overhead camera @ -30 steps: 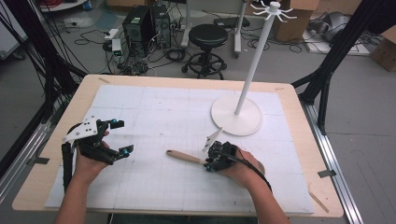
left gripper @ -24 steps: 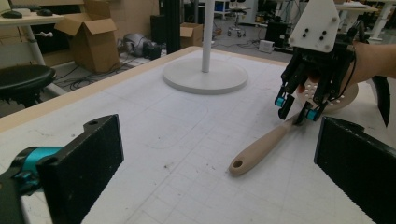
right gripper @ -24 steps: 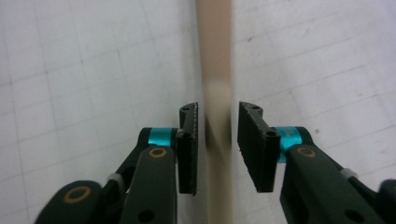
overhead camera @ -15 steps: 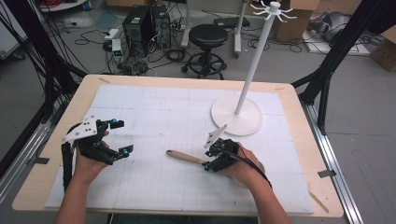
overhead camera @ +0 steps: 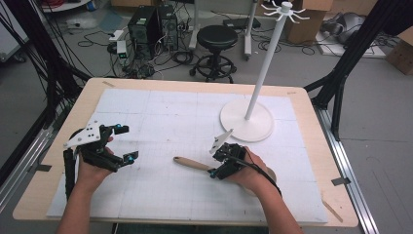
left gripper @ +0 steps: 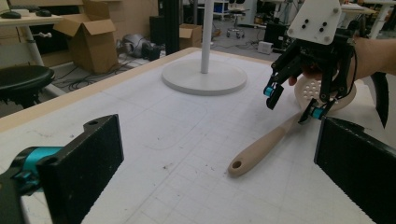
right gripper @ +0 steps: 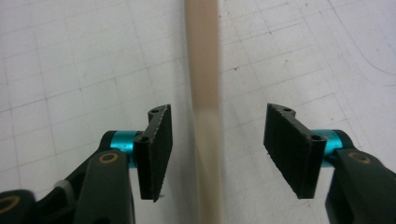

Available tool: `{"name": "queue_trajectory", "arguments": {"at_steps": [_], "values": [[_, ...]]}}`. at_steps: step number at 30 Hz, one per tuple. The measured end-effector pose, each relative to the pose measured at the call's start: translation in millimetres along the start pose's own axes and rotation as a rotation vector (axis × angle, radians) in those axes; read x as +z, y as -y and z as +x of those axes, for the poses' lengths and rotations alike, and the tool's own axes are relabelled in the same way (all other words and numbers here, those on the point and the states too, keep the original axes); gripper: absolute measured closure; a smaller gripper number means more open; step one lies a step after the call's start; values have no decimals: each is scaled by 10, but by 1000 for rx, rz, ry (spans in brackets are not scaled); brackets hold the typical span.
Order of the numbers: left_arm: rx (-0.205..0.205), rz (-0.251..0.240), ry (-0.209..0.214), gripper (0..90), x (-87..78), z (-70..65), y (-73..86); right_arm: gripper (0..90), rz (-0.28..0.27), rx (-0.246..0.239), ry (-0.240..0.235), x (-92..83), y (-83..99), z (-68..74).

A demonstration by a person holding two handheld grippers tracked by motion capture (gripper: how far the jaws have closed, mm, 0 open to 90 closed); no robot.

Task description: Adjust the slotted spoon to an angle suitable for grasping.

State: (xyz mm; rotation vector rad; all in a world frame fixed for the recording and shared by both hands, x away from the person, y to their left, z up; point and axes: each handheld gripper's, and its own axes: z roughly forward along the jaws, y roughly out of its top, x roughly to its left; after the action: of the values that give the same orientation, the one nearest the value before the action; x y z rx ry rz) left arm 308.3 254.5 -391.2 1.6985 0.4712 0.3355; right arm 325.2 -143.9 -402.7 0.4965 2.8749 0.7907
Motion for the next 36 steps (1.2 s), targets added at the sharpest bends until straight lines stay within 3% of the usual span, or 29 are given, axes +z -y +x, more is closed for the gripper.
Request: {"name": "queue_trajectory", "arguments": {"at_steps": [11,15,16,18,26,29,30,31,36], "values": [[-4,1,0,19,6,1,4,401,81,3,-24,179,-92,-6],[-4,1,-3,18,3,3,4,491,138,29,-41,266,-113,-19],[-3,0,-2,18,3,2,4,629,142,41,-30,248,-121,-25],[1,2,1,18,4,3,2,738,143,27,-40,247,-127,-13],[-2,-7,-2,18,-9,1,-3,749,159,11,-16,241,-149,25],[-3,-10,-4,18,-19,9,-3,749,136,3,-1,179,-151,31],[-1,-10,-4,18,-18,11,-2,749,87,18,3,82,-138,13],[-1,-8,-5,18,-18,12,-2,749,87,18,3,82,-138,13],[-2,-6,-4,18,-13,6,-3,750,-65,60,21,-275,-82,-29]]}}
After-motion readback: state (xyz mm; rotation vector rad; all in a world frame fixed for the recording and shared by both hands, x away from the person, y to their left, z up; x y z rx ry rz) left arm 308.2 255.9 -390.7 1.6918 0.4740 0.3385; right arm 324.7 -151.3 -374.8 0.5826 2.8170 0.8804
